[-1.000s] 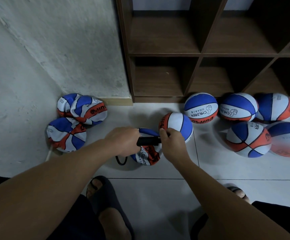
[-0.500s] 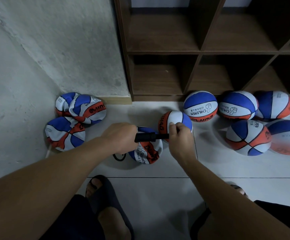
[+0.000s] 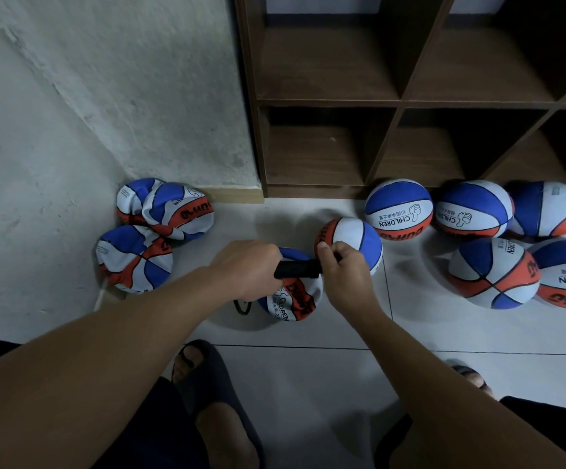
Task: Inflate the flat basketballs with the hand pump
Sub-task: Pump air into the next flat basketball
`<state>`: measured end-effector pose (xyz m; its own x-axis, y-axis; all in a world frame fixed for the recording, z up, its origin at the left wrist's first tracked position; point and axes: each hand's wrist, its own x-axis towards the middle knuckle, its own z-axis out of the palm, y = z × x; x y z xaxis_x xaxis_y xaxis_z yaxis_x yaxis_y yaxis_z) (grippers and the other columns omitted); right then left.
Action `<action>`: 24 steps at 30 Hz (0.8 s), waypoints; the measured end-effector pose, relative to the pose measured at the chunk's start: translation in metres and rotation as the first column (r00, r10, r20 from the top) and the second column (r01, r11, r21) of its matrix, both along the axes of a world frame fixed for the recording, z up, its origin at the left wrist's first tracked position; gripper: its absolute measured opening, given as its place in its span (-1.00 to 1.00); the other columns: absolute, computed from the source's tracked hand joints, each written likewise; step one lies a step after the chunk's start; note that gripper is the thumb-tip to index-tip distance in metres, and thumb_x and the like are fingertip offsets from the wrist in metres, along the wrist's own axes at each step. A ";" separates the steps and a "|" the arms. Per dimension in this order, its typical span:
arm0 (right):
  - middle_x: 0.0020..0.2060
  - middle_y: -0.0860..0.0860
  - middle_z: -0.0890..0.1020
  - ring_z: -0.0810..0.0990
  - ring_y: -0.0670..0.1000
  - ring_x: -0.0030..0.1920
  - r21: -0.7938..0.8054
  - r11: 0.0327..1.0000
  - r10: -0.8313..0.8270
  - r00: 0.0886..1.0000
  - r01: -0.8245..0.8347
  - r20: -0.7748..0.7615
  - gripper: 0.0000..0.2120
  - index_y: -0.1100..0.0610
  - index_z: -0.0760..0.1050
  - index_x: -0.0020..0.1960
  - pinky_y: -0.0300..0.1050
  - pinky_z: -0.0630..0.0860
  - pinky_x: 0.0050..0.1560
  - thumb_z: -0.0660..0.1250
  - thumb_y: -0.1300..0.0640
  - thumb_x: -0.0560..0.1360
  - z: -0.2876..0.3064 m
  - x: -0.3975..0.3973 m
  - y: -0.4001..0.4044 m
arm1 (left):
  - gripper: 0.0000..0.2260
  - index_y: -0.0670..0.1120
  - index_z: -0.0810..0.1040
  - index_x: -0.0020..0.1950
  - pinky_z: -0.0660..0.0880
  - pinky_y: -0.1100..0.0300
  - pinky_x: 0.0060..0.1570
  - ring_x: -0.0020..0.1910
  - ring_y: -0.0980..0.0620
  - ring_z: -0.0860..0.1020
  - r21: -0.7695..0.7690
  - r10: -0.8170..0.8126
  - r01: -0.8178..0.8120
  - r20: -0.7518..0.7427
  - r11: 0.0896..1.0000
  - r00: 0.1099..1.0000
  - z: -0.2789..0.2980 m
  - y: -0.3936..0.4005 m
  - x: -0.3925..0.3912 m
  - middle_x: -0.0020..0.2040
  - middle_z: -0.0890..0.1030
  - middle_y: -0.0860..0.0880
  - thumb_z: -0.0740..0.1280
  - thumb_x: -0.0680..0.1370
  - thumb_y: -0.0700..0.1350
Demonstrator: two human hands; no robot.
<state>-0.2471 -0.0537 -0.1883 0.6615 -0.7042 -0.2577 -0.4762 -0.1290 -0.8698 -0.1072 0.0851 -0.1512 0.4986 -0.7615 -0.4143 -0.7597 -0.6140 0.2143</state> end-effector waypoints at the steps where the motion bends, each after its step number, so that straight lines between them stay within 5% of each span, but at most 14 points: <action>1: -0.48 -0.09 0.48 0.40 -0.14 -0.47 0.005 1.000 -0.005 1.000 0.005 -0.017 -0.62 0.12 0.49 -0.20 -0.19 0.36 -0.40 0.29 -0.07 0.71 0.001 -0.001 -0.007 | -0.82 0.02 0.51 -0.30 0.43 0.15 -0.43 -0.41 -0.02 0.59 -0.002 0.001 -0.001 -0.006 1.000 1.000 0.001 0.002 0.003 -0.40 0.57 0.02 0.40 0.50 -0.08; 4: -0.47 -0.05 0.47 0.42 -0.09 -0.43 0.041 0.992 -0.119 0.991 0.122 -0.058 -0.62 0.15 0.47 -0.21 -0.11 0.39 -0.31 0.32 -0.05 0.69 0.005 -0.009 -0.038 | -0.81 0.02 0.52 -0.27 0.33 0.18 -0.43 -0.40 0.03 0.57 0.012 0.017 -0.018 0.034 1.000 0.999 0.005 0.011 0.017 -0.36 0.58 0.02 0.42 0.54 -0.06; 9: -0.11 0.28 0.67 0.63 0.23 -0.16 0.058 0.970 -0.235 0.971 0.237 -0.048 -0.66 0.28 0.60 0.05 0.12 0.61 -0.07 0.29 -0.01 0.70 0.005 -0.015 -0.052 | -0.81 0.03 0.54 -0.25 0.36 0.19 -0.44 -0.38 0.05 0.59 0.006 0.025 -0.026 0.133 1.000 0.991 0.005 0.013 0.021 -0.32 0.60 0.03 0.45 0.54 -0.02; 14: -0.44 0.04 0.47 0.42 0.04 -0.38 -0.020 0.985 -0.171 0.984 0.170 -0.053 -0.62 0.21 0.43 -0.22 -0.04 0.35 -0.30 0.24 0.03 0.72 0.004 -0.007 -0.009 | -0.75 0.07 0.45 -0.30 0.34 0.17 -0.43 -0.40 0.03 0.56 -0.006 -0.017 0.018 0.108 1.000 0.994 -0.001 0.007 0.007 -0.37 0.56 0.04 0.43 0.53 -0.07; 24: -0.45 -0.04 0.44 0.37 -0.06 -0.42 0.029 0.997 -0.066 0.998 0.067 -0.008 -0.60 0.17 0.43 -0.22 -0.01 0.36 -0.32 0.23 -0.03 0.73 0.002 -0.002 0.020 | -0.85 0.03 0.54 -0.23 0.54 0.12 -0.36 -0.39 0.00 0.58 0.015 -0.075 0.074 0.082 0.997 0.994 -0.008 0.005 -0.002 -0.35 0.59 0.04 0.46 0.49 -0.03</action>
<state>-0.2486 -0.0337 -0.1867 0.6116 -0.7386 -0.2837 -0.4892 -0.0712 -0.8693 -0.1094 0.0901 -0.1595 0.4738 -0.7930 -0.3830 -0.8179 -0.5574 0.1423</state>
